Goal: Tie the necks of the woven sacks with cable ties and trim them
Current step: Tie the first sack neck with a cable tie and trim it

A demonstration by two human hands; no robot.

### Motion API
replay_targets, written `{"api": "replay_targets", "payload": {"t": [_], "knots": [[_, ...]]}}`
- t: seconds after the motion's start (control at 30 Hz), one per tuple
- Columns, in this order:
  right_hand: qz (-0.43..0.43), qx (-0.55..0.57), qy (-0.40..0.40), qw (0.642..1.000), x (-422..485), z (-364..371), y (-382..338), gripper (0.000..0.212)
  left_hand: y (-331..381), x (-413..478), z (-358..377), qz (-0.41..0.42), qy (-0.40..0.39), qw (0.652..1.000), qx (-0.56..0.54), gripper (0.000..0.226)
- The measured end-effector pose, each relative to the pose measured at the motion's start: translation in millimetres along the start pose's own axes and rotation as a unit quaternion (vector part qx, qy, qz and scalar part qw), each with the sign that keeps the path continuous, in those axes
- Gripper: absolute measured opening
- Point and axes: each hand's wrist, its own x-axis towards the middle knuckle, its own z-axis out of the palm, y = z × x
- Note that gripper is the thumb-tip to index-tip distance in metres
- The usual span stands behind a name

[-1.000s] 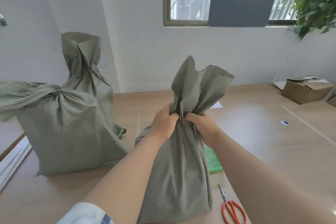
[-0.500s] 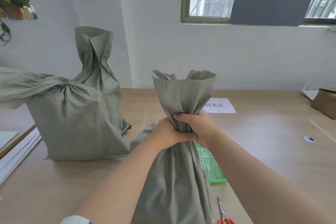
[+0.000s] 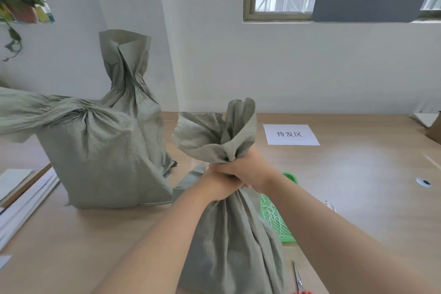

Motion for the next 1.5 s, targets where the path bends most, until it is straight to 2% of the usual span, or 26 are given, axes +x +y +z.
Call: {"api": "replay_targets", "payload": {"t": [0.03, 0.07, 0.13, 0.23, 0.3, 0.4, 0.5, 0.57, 0.67, 0.73, 0.87, 0.97, 1.03, 1.13, 1.3, 1.5], "knots": [[-0.012, 0.018, 0.010, 1.000, 4.5, -0.7, 3.9, 0.026, 3.9, -4.1, -2.8, -0.010, -0.003, 1.000, -0.016, 0.013], [-0.021, 0.035, 0.032, 0.999, 5.3, 0.3, 4.0, 0.027, 2.1, -3.1, -2.9, -0.010, -0.006, 0.999, -0.042, 0.018], [-0.016, 0.090, 0.063, 0.994, 9.3, 2.8, 4.5, 0.027, 1.8, -5.6, -9.4, -0.002, -0.017, 0.996, -0.089, 0.011], [-0.004, 0.137, 0.087, 0.987, 15.2, 6.0, 10.8, 0.021, -4.6, -7.7, -13.7, 0.014, -0.038, 0.988, -0.150, 0.049], [0.008, 0.172, 0.096, 0.980, 15.5, 8.9, 11.0, 0.022, -8.9, -4.5, -11.0, -0.004, -0.040, 0.988, -0.150, 0.055], [0.017, 0.193, 0.116, 0.974, 14.2, 10.5, 11.4, 0.025, -3.2, -2.0, -6.6, -0.012, -0.019, 0.996, -0.085, 0.037], [0.010, 0.159, 0.143, 0.977, 11.8, 7.0, 15.5, 0.020, 10.0, -1.9, -6.3, -0.011, -0.021, 0.999, -0.029, 0.029], [0.008, 0.146, 0.149, 0.978, 9.1, 3.1, 17.9, 0.016, 16.0, -0.3, -6.2, -0.009, -0.014, 1.000, -0.002, 0.034], [0.015, 0.152, 0.157, 0.976, 3.2, -7.9, 27.2, 0.030, 26.2, -0.8, -3.4, -0.009, -0.012, 1.000, 0.016, 0.054], [0.015, 0.137, 0.148, 0.979, -2.3, -18.9, 36.4, 0.038, 25.0, 4.6, 0.0, 0.004, -0.007, 1.000, 0.003, 0.058], [0.031, 0.063, 0.091, 0.993, -22.6, -47.4, 67.8, 0.038, 27.5, 12.3, 1.2, -0.003, -0.032, 0.999, 0.015, 0.044], [0.072, 0.013, 0.120, 0.990, -44.1, -72.5, 103.7, 0.042, 35.5, 15.2, 4.9, -0.027, -0.005, 0.999, -0.016, 0.014], [0.109, -0.033, 0.144, 0.983, -58.3, -90.5, 132.1, 0.047, 37.6, 19.7, 8.6, -0.028, -0.002, 0.999, -0.019, 0.020], [0.159, -0.125, 0.166, 0.965, -80.0, -117.4, 173.1, 0.051, 37.6, 27.0, 12.0, -0.035, -0.006, 0.999, -0.025, 0.019], [0.258, -0.178, 0.204, 0.927, -113.7, -153.4, 224.2, 0.052, 39.3, 37.1, 17.3, -0.043, -0.004, 0.998, -0.036, 0.019], [0.364, -0.283, 0.163, 0.872, -139.4, -176.0, 271.7, 0.061, 50.5, 44.6, 22.9, -0.051, 0.002, 0.998, -0.029, 0.023]]}}
